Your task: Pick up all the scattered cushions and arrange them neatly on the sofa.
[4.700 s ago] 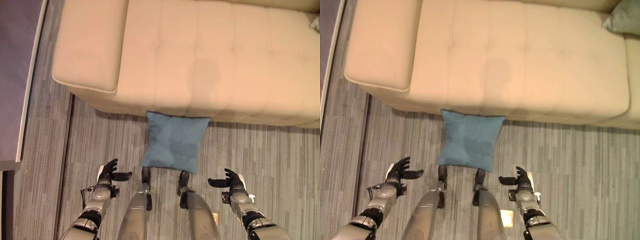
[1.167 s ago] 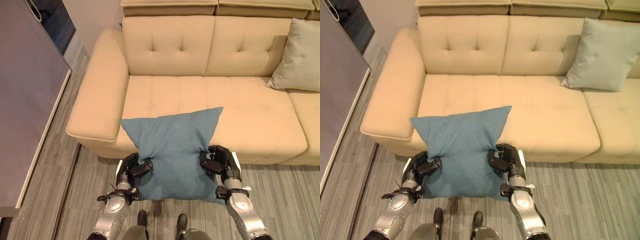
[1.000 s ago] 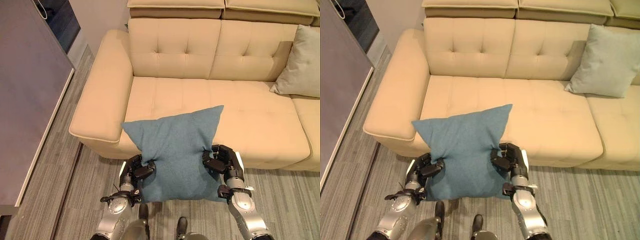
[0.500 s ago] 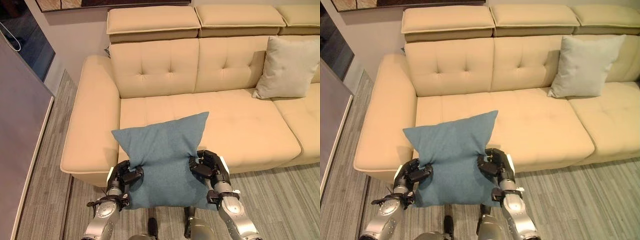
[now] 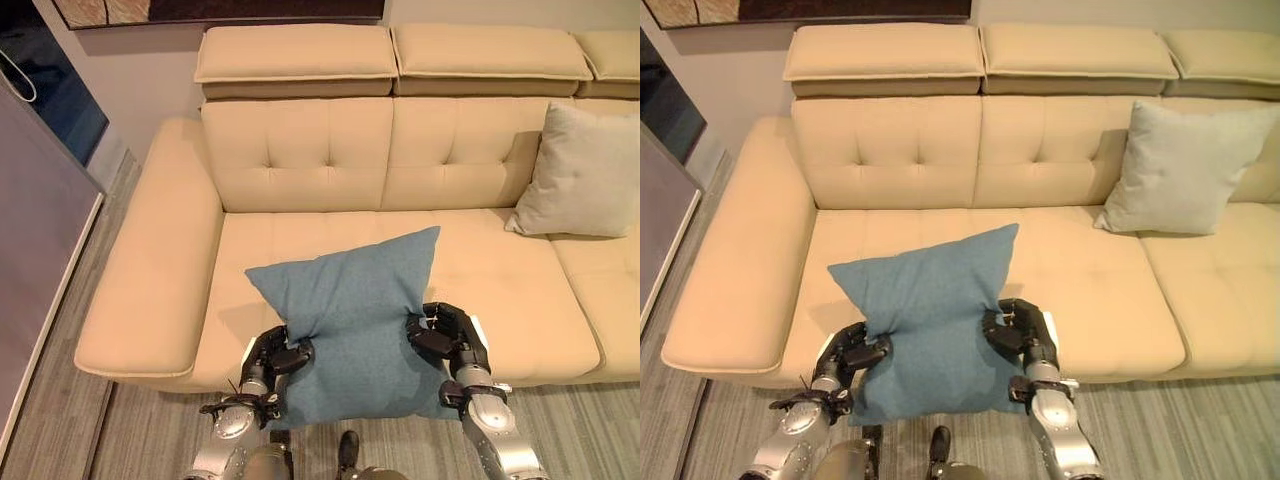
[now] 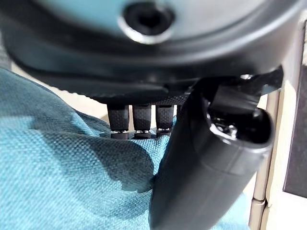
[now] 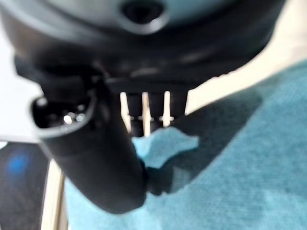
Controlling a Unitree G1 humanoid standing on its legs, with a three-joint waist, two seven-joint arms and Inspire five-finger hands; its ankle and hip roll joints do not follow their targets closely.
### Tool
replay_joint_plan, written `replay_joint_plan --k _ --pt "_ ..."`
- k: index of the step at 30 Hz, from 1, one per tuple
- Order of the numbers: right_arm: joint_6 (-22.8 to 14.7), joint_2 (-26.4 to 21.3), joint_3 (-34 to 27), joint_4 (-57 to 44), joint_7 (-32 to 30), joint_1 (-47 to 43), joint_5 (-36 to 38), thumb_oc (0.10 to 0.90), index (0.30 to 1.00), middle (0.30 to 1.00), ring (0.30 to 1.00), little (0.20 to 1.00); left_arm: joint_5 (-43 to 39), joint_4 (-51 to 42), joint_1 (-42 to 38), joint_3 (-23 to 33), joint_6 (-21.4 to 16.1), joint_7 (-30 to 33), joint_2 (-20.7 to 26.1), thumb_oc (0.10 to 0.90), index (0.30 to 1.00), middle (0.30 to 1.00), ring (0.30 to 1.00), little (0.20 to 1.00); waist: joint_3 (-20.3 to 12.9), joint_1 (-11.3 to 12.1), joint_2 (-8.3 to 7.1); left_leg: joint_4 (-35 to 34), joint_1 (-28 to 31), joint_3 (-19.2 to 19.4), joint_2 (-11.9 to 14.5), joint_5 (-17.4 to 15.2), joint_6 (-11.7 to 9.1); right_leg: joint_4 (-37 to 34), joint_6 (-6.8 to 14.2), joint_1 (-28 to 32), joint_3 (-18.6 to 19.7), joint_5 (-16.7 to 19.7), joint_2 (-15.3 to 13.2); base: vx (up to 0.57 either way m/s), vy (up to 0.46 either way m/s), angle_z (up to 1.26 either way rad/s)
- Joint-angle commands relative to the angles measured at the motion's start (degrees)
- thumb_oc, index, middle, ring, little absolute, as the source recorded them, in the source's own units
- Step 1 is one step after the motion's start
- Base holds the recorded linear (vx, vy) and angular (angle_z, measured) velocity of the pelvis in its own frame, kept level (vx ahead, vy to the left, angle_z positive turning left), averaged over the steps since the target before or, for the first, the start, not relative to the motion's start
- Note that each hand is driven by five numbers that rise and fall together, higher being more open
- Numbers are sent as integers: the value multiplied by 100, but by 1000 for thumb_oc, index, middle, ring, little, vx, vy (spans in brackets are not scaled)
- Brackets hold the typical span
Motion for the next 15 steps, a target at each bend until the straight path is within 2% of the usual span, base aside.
replay_joint_plan --k 1,4,8,10,11,12,15 --pt "-722 108 47 -835 154 -380 45 400 300 300 300 300 170 -832 -363 30 -575 -284 -23 400 300 300 300 300 -493 188 80 -71 437 -63 38 25 -2 596 683 167 117 -738 -182 172 67 -43" --pt "-692 146 89 -864 185 -412 11 400 300 300 300 300 188 -867 -277 111 -574 -222 10 400 300 300 300 300 -631 242 40 -222 835 -40 -18 -105 72 597 755 317 192 -751 -268 191 131 -41" --pt "-650 215 131 -869 218 -514 -42 400 300 300 300 300 214 -956 -213 208 -582 -199 74 400 300 300 300 300 -702 346 56 -262 1075 59 -81 -279 228 839 880 284 291 -749 -414 82 138 -12" --pt "-645 280 161 -903 250 -576 -83 400 300 300 300 300 226 -1014 -150 254 -595 -192 116 400 300 300 300 300 -693 388 98 -305 1187 97 -107 -338 344 1361 990 74 326 -673 -540 27 172 -46" --pt "-639 301 168 -947 257 -648 -136 400 300 300 300 300 219 -1075 -128 323 -621 -157 178 400 300 300 300 300 -595 330 149 -321 1248 90 -118 -350 453 2018 1150 -281 443 -497 -609 -22 162 -36" --pt "-648 335 161 -953 266 -649 -132 400 300 300 300 300 214 -1076 -125 347 -642 -159 199 400 300 300 300 300 -555 306 172 -333 1258 67 -118 -358 489 2241 1206 -455 509 -474 -612 -32 113 -24" --pt "-674 375 138 -951 266 -642 -138 400 300 300 300 300 229 -1050 -165 363 -662 -166 210 400 300 300 300 300 -525 253 194 -364 1302 -9 -173 -385 528 2247 1157 -666 651 -514 -577 -8 15 0"
